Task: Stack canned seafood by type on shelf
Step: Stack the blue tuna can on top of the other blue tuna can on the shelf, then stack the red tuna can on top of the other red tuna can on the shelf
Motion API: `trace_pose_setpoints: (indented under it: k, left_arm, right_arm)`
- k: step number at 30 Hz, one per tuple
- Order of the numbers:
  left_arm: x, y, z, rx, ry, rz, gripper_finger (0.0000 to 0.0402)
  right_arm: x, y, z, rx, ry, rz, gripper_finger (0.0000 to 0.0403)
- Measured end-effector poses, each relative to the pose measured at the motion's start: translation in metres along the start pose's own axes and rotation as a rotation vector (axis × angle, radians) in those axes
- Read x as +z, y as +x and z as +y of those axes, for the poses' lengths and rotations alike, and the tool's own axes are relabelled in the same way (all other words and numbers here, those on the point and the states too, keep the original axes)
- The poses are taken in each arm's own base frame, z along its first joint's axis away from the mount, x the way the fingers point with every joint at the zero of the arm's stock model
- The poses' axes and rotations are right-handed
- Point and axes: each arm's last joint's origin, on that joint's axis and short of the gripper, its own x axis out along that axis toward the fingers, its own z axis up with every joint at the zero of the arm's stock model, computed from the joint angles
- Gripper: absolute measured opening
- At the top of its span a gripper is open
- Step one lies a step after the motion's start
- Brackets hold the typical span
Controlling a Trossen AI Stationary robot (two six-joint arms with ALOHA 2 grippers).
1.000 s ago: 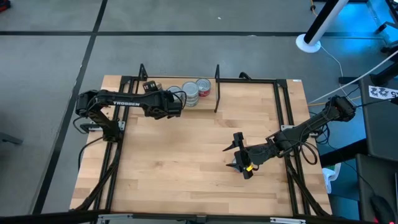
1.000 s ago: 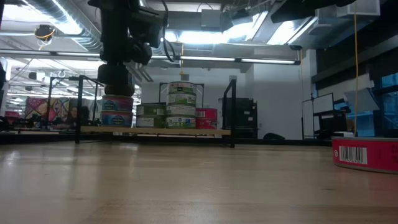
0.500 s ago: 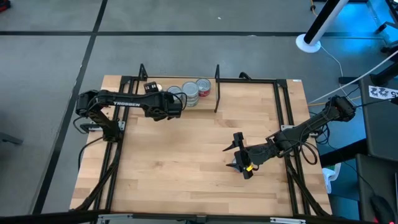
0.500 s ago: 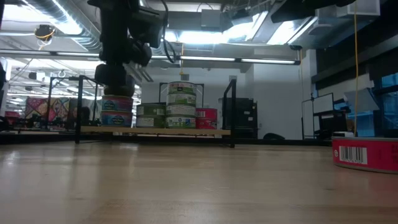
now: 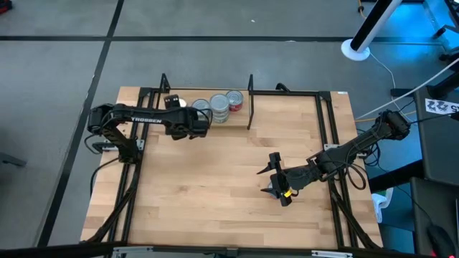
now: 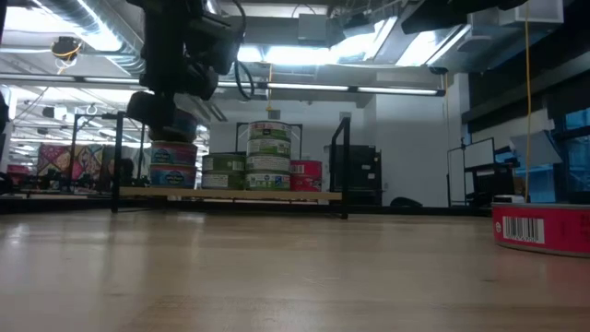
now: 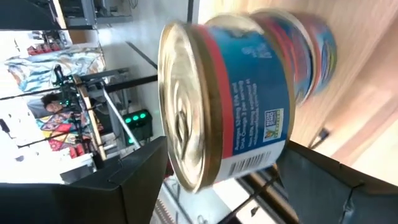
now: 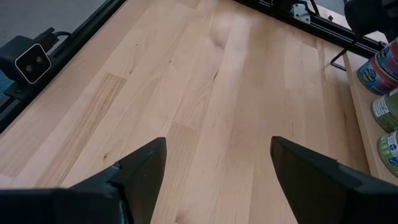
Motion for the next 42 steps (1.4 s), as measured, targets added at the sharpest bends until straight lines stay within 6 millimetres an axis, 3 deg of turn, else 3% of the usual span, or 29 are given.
trace_pose_setpoints:
  k: [28, 34, 42]
  left_arm:
    - [-0.011, 0.002, 0.006, -0.002, 0.019, 0.105, 0.029]
    - [-0.013, -0.008, 0.003, -0.011, 0.005, 0.063, 0.029]
    - [-0.007, -0.038, 0.006, -0.052, -0.043, -0.047, 0.029]
  right_arm:
    - [0.0, 0.0, 0.0, 0.0, -0.005, 0.0, 0.0289]
    - [-0.001, 0.0, 0.0, 0.001, 0.003, 0.006, 0.0289]
    - [0.005, -0.015, -0.003, 0.054, 0.131, 0.162, 0.0289]
